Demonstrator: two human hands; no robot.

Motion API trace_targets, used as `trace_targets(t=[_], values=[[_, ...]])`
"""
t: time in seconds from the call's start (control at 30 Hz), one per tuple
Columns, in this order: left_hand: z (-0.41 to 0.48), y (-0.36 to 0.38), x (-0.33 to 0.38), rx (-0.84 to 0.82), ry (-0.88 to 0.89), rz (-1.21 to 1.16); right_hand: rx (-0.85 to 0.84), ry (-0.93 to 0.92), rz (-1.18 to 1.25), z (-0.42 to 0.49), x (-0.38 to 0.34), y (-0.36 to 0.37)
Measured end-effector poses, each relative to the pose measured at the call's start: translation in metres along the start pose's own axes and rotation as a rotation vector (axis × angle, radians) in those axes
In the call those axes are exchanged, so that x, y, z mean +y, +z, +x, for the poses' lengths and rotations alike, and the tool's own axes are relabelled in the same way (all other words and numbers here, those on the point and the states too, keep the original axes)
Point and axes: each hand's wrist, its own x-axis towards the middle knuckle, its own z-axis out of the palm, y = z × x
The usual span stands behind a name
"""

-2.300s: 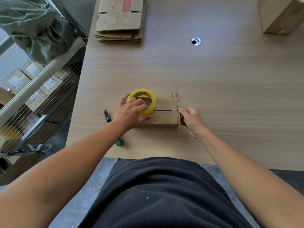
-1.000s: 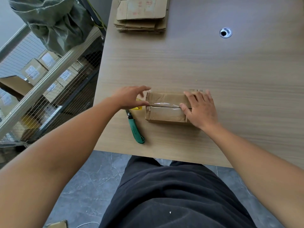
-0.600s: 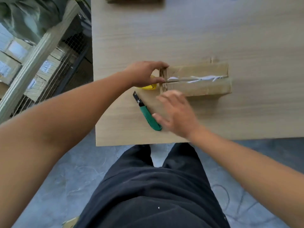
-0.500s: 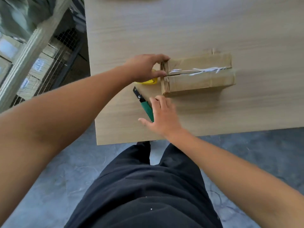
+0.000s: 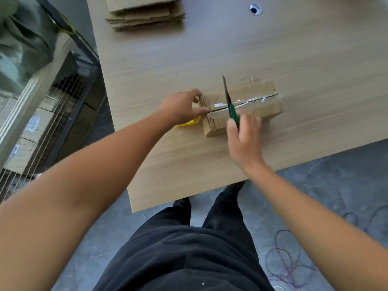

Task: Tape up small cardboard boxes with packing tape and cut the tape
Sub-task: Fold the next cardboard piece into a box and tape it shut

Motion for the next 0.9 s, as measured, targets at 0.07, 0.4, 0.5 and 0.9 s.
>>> trace_targets(t=[0.07, 0.4, 0.5, 0.9], values=[[-0.005, 0.001, 0.003, 0.012, -0.083, 0.035, -0.169, 0.1, -0.042, 0.035, -0.02, 0.008], [-0.047, -0.013, -0.023, -0.12, -0.142, -0.131, -0.652, 0.119, -0.32, 0.049, -0.012, 0.016], [-0.034, -0.018, -0.015, -0.141, -0.127, 0.103, -0.711, 0.117, -0.345, 0.048, -0.018, 0.011], [-0.039, -0.011, -0.002, -0.032, -0.116, 0.288, -0.854, 0.132, -0.605, 0.054, -0.03, 0.019]])
